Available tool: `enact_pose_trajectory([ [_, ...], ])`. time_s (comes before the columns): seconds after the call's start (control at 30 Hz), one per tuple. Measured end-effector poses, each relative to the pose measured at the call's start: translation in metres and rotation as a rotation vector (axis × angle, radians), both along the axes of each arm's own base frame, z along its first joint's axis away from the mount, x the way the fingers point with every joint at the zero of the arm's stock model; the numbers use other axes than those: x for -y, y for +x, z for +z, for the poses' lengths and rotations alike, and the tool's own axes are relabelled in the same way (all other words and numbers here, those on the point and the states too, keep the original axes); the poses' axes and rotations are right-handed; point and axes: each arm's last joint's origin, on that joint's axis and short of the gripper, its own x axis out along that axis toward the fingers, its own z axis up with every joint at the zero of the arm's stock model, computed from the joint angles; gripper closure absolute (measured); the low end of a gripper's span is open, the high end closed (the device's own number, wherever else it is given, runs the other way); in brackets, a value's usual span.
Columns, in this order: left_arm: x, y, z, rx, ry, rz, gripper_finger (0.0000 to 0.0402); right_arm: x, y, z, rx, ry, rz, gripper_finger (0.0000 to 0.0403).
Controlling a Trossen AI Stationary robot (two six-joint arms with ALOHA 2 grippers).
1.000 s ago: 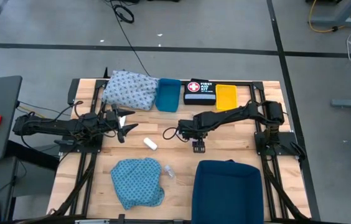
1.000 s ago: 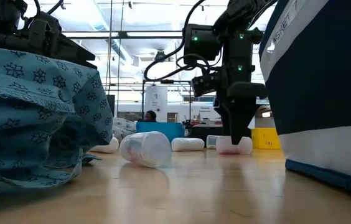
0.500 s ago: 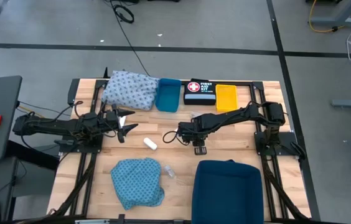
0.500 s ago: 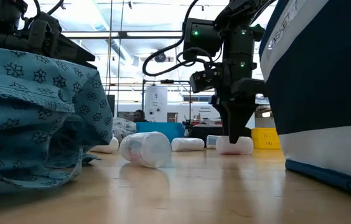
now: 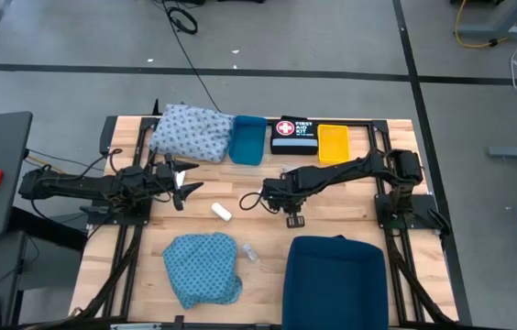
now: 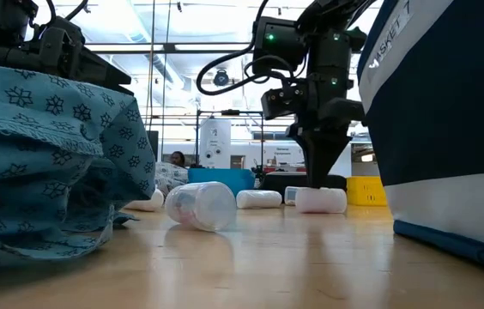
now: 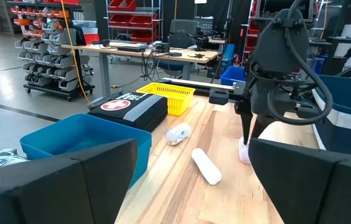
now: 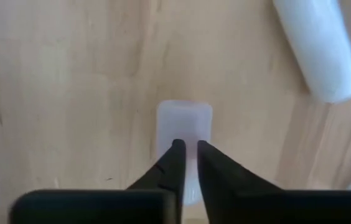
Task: Pick & place medical supplies in basket/bin
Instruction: Put the middle transparent pill bottle into the yellow basket
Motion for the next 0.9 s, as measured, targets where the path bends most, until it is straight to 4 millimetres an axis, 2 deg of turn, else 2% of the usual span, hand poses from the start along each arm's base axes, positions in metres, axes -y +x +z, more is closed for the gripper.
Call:
enact_pose_trajectory([
  [0.3,0.000,0.000,0.000,0.000,0.000,0.000,0.0089,-0.001,-0.001,-0.006,-0.018,0.051,0.048,0.0213],
  [0.43,0.000,0.000,0.000,0.000,0.000,0.000,0.0089,-0.002,0.002,-0.008,0.001,0.069,0.063,0.0176],
  [0.57,0.000,0.000,0.000,0.000,0.000,0.000,0.0089,-0.002,0.004,-0.022,-0.046,0.066,0.077,0.0173],
  [0.7,0.000,0.000,0.000,-0.004,0.000,0.000,0.0089,-0.004,0.006,-0.030,-0.071,0.039,0.086,0.0186],
  [0.9,0.000,0.000,-0.001,-0.006,0.000,0.000,0.0089,-0.005,0.005,-0.029,-0.073,-0.012,0.088,0.0226],
])
